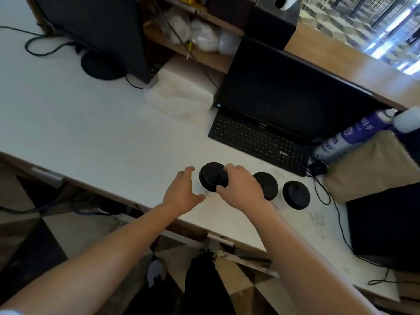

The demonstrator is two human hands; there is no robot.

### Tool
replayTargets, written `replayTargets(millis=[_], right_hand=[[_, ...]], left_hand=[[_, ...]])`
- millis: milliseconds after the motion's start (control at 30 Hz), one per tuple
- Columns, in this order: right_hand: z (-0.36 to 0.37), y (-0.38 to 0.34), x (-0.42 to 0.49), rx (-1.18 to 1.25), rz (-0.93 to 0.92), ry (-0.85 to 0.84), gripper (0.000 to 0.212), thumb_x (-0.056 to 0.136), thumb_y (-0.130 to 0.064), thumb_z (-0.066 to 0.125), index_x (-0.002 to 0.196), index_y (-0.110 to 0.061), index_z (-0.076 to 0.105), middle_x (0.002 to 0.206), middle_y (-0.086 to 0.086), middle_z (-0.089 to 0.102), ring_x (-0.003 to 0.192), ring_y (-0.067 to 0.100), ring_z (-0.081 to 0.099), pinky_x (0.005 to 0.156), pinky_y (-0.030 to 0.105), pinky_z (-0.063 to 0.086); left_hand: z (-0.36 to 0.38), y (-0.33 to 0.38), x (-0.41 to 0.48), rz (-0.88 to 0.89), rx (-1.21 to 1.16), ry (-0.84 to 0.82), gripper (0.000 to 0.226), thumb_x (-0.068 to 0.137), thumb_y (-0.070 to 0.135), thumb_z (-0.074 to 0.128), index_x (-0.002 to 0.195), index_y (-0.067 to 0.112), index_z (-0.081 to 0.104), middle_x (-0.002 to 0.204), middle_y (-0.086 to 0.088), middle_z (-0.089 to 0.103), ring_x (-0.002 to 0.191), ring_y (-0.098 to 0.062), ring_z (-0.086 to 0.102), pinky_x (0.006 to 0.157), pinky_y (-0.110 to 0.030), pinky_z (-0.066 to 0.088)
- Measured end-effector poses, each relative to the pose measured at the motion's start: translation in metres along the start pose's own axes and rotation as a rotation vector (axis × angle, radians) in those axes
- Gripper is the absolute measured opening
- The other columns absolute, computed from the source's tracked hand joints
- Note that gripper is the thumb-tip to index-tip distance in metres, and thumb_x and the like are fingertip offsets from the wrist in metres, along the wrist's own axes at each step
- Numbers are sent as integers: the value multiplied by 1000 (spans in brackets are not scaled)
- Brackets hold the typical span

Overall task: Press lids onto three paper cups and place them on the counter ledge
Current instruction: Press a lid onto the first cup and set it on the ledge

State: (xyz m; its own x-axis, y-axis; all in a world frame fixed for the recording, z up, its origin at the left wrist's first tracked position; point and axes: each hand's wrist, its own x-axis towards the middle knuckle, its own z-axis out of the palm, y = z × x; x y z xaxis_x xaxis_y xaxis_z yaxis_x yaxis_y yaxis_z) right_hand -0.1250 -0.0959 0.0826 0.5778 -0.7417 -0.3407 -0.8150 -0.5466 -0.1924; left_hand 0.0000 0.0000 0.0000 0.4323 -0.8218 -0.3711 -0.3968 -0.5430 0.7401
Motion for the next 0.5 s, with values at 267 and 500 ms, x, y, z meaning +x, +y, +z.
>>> replayTargets(millis=[267, 500], right_hand=[[14, -4, 19, 105, -8, 1, 70, 92, -39, 65, 152, -18, 34, 142, 9, 39, 130, 31, 36, 97, 41, 45], [18, 1, 33, 80, -55, -32, 55, 85, -45, 69, 129, -14, 52, 123, 6, 41, 115, 24, 41, 88, 39, 51]], left_hand=[[28, -1, 17, 114, -302, 39, 93, 70, 23, 91, 147, 20, 39, 141, 2, 52, 122, -13, 51, 102, -30, 43], [52, 0, 31, 84, -454, 124, 71, 72, 20, 89, 129, 31, 48, 116, 11, 61, 106, -12, 61, 92, -29, 51]])
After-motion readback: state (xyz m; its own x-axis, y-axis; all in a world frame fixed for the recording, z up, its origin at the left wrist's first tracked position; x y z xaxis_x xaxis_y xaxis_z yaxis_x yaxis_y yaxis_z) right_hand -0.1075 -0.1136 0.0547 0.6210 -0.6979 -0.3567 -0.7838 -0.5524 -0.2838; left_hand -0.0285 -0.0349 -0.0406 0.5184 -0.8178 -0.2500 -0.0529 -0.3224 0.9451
